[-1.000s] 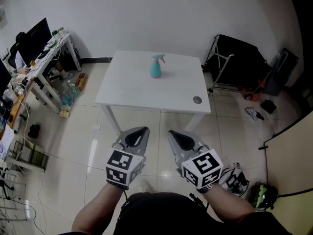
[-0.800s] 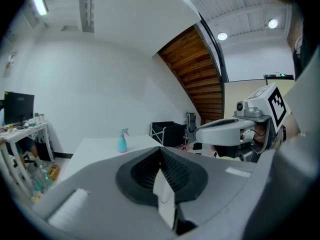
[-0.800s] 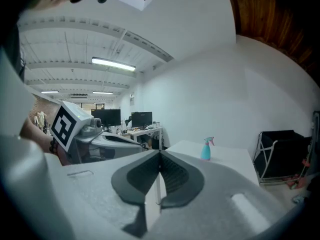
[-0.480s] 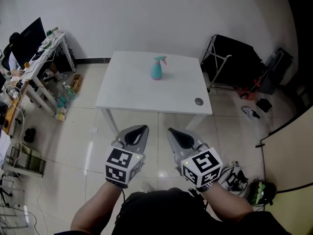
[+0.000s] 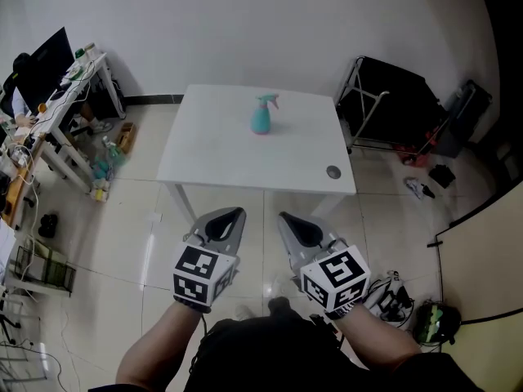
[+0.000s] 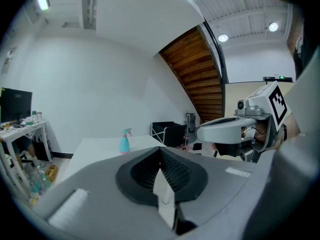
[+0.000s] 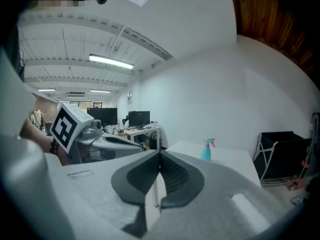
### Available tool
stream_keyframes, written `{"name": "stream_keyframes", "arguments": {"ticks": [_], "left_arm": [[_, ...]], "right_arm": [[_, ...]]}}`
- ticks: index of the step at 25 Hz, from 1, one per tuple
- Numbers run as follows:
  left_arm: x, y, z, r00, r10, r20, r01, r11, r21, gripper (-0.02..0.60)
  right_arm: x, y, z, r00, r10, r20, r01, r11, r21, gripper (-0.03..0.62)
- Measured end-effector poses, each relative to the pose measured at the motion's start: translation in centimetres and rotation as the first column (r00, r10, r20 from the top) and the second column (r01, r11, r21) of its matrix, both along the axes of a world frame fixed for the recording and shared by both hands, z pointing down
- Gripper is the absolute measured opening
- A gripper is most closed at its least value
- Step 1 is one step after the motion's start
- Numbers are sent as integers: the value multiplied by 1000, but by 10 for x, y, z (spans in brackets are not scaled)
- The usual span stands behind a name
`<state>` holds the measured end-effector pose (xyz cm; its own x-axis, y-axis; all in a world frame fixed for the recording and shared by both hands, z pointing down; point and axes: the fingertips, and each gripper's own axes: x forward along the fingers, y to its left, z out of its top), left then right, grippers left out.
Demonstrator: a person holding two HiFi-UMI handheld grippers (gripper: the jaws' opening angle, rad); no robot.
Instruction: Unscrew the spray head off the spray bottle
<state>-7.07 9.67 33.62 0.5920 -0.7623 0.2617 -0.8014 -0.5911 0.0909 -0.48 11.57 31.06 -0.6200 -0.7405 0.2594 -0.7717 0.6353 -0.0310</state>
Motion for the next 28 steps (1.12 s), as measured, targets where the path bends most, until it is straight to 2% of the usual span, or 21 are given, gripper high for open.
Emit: {"name": "stream_keyframes", "arguments": {"ticks": [8,17,28], "left_arm": [[19,-35,3,1000,-16,27,16,1000,-9,14],[54,-92,10,997,-62,48,64,997,-40,14],[87,-148,11,988,-129,90,133,990,-44,14]], "right_arm": [[21,-37,3,1000,-11,28,11,1000,-1,-9],[67,-101,11,997,-22,69,24,999,-28,-9],[100,-157,14,990,-81,118,86,996,-38,-9]]}}
